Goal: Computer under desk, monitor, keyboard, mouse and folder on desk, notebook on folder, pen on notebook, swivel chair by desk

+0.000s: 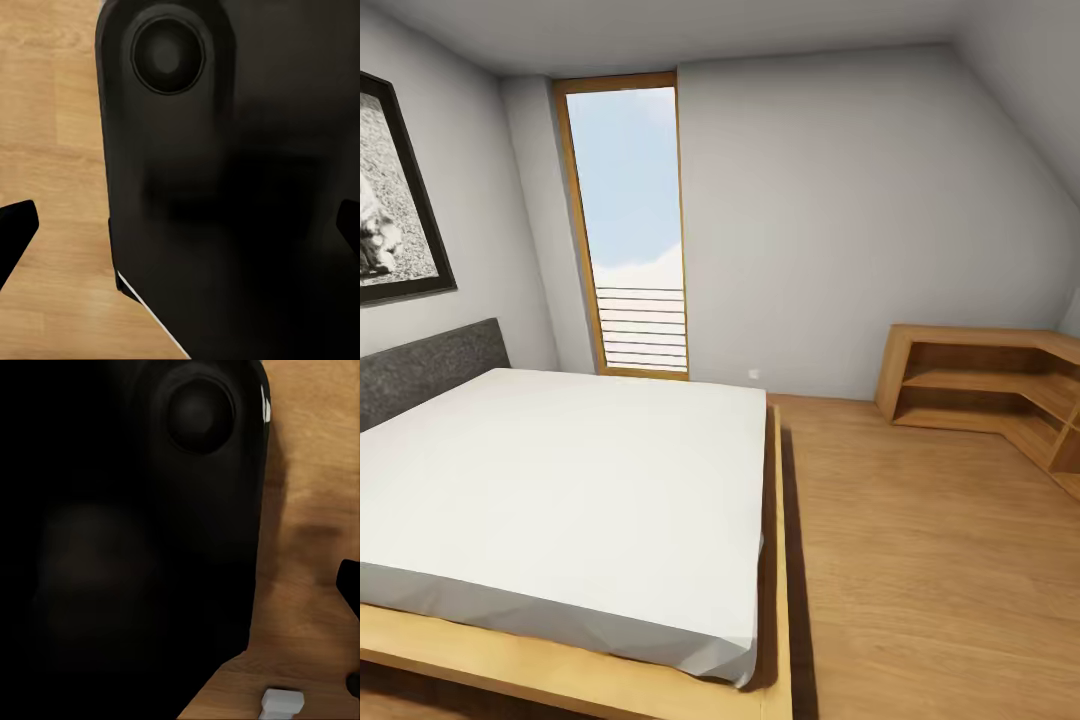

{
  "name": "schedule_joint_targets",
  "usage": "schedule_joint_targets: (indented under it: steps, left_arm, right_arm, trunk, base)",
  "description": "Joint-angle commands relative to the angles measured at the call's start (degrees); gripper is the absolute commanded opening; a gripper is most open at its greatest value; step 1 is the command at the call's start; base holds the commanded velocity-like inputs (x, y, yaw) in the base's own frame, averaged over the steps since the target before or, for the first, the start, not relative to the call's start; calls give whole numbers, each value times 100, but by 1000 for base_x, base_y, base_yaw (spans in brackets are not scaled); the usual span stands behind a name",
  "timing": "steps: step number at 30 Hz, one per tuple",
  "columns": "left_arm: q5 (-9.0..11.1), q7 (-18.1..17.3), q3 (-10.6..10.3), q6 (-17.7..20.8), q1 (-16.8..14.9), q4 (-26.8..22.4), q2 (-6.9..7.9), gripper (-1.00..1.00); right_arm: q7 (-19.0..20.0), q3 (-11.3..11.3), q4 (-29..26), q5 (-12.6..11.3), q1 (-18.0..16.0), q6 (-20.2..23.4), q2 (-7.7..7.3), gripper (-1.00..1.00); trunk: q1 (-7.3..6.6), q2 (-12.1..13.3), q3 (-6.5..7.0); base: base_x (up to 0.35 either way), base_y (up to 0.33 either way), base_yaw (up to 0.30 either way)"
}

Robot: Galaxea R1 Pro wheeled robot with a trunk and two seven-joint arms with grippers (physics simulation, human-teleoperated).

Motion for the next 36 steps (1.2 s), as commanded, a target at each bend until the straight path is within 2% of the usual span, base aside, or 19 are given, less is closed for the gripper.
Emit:
schedule_joint_targets:
  steps: [1, 5, 9, 25, 31, 34, 35, 36]
  left_arm:
    - [0, 0, 0, 0, -1, 0, 0, 100]
    - [-34, -26, -13, 7, -1, -108, -130, 100]
    - [-35, -26, -20, -2, -1, -128, -249, 100]
    - [-32, -10, -26, 12, -1, -149, -260, 100]
    - [13, -34, 2, 6, -1, -206, -245, 100]
    - [98, -48, 9, 12, -1, -303, -234, 100]
    - [178, -53, 9, 12, -1, -681, -234, 100]
    - [223, -57, 9, 8, -1, -759, -234, 100]
  right_arm:
    - [0, 0, 0, 0, -1, 0, 0, 100]
    - [-26, -24, -16, -48, -36, 9, 130, 100]
    - [-20, -5, -17, -34, -40, 9, 192, 100]
    - [8, 5, -125, -27, -40, 9, 212, 100]
    - [2, -27, -319, -42, -40, -95, 211, 100]
    - [-1, -32, -416, -40, -41, -191, 211, 100]
    - [-2, -33, -1081, -38, -39, -1232, 209, 100]
    - [-2, -34, -1102, -38, -38, -1432, 208, 100]
  trunk:
    - [0, -1, -3]
    - [-87, 159, 69]
    - [-175, 320, 141]
    - [-527, 961, 428]
    - [-659, 1202, 536]
    - [-724, 1322, 590]
    - [-746, 1362, 608]
    - [-768, 1403, 626]
  base:
    - [0, 0, 0]
    - [0, 0, 0]
    - [0, 0, 0]
    - [0, 0, 0]
    - [0, 0, 0]
    - [0, 0, 0]
    - [0, 0, 0]
    - [0, 0, 0]
